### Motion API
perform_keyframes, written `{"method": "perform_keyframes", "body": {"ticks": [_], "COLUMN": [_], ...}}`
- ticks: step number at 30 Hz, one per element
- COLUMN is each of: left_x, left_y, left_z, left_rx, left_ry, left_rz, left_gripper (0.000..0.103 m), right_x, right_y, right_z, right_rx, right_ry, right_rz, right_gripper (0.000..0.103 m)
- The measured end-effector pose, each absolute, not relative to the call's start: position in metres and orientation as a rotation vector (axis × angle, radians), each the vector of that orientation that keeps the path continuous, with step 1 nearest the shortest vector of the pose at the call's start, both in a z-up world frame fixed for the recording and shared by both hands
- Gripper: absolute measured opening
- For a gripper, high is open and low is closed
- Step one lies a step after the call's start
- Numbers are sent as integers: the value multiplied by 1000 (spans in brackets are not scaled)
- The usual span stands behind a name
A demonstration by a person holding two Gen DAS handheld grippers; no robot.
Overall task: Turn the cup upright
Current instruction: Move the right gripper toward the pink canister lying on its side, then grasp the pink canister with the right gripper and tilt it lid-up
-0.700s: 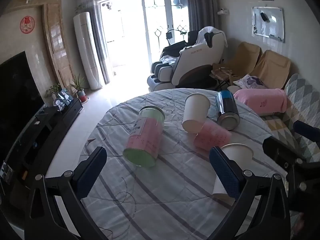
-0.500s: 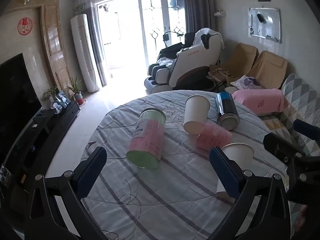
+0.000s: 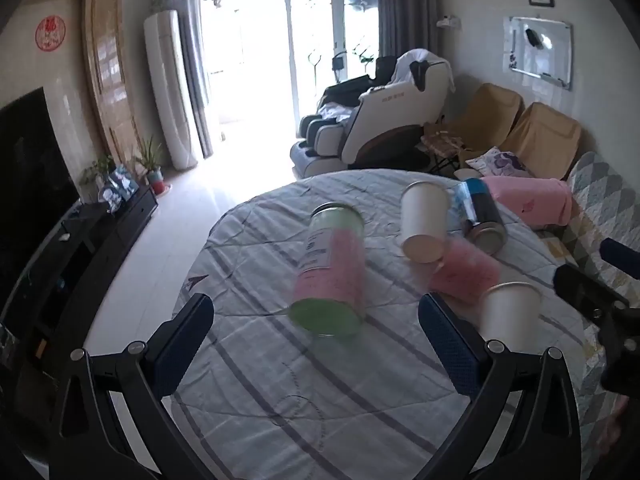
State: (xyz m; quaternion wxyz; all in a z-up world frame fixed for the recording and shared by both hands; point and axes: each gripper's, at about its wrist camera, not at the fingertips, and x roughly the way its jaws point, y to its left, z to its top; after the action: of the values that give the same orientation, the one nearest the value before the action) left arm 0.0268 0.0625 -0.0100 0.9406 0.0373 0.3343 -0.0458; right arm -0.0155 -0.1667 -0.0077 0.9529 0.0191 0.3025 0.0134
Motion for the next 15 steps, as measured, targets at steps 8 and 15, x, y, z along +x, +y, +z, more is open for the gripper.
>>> {"method": "perform_keyframes", "body": {"ticks": [8,15], "left_x": [72,109], "left_y": [76,56], "left_z": [-32,-57], "left_rx": [26,82], "left_ry": [788,882], "left_rz": [-125,-197], "left_gripper": [103,103], "right_x": [7,26], "right_y": [-153,-157], "right_z": [-14,-19], "right_rx": [36,48], "right_ry": [640,669], "right_rz": [46,34], "right_gripper": [103,103]}}
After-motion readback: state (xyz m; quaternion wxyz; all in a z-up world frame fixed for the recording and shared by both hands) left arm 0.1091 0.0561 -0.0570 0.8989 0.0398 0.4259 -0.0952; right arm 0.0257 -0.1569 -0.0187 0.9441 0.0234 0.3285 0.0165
